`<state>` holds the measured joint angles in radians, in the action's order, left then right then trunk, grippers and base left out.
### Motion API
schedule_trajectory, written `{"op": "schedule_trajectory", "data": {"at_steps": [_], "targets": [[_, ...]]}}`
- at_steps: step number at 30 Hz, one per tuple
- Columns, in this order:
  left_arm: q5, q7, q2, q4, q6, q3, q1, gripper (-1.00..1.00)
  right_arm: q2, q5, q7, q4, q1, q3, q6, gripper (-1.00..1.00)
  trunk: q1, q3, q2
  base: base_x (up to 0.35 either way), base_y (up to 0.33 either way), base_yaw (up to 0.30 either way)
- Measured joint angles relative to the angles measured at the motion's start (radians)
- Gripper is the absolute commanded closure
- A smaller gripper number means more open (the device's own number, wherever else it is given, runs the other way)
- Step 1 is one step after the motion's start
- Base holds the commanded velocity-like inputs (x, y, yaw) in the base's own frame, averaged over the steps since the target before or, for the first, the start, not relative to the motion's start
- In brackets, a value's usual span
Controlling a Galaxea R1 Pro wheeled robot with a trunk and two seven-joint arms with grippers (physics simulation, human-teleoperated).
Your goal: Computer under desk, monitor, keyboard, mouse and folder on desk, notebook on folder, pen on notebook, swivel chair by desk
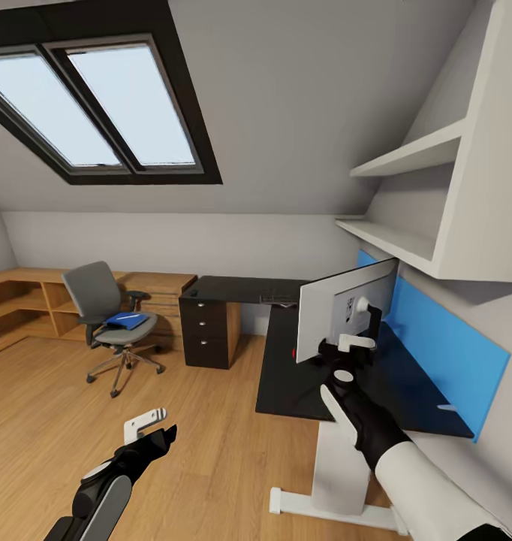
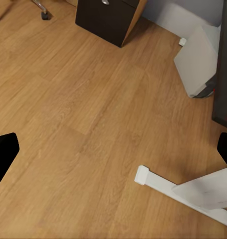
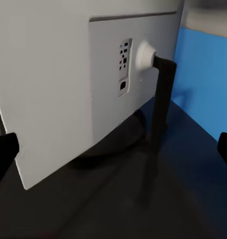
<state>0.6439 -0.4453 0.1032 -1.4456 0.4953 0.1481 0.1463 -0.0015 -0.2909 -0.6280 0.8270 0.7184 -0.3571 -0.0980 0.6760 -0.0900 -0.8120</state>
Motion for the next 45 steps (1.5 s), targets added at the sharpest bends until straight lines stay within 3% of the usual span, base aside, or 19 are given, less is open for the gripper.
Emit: {"op": "schedule_trajectory", "data": {"at_steps": [3,9,15,16,19,23,29,45], "targets": [[-0.001,0.0,0.0,0.0,0.0,0.0,0.0,-1.0,0.031,0.003,-0.001,0.083,0.0,0.001,-0.078,-1.0,-0.012,0.009,0.021,0.0,0.0,0.0],[-0.001,0.0,0.0,0.001,-0.001,-0.001,0.0,-1.0,0.085,0.004,-0.013,0.145,0.0,0.0,-0.137,-1.0,-0.035,0.028,0.063,0.0,0.0,0.0],[-0.002,0.001,0.001,0.0,-0.002,-0.004,0.0,-1.0,0.099,0.003,-0.016,0.164,-0.005,-0.014,-0.145,-1.0,-0.05,0.041,0.092,0.0,0.0,0.0],[-0.002,0.005,0.001,-0.001,-0.005,-0.006,0.0,-1.0,0.105,0.007,-0.018,0.166,-0.048,-0.055,-0.128,-1.0,-0.05,0.041,0.091,0.0,0.0,0.0],[-0.002,0.007,0.002,-0.001,-0.006,-0.006,0.0,-1.0,0.103,0.016,-0.027,0.17,-0.083,-0.098,-0.105,-1.0,-0.05,0.041,0.092,0.005,0.0,0.0],[-0.002,0.006,0.002,-0.003,-0.008,-0.005,0.0,-1.0,0.102,0.032,-0.078,0.167,-0.099,-0.12,-0.075,-1.0,-0.05,0.041,0.092,0.181,0.129,0.0],[-0.002,0.005,0.001,-0.004,-0.007,-0.003,0.0,-1.0,0.102,0.087,-0.089,0.131,-0.101,-0.121,-0.008,-1.0,-0.05,0.041,0.091,0.263,0.171,0.0],[-0.002,0.005,0.0,-0.004,-0.007,0.0,0.0,-1.0,0.105,0.141,-0.097,0.029,-0.1,-0.113,0.051,-1.0,-0.05,0.041,0.091,0.175,0.04,0.0]]}}
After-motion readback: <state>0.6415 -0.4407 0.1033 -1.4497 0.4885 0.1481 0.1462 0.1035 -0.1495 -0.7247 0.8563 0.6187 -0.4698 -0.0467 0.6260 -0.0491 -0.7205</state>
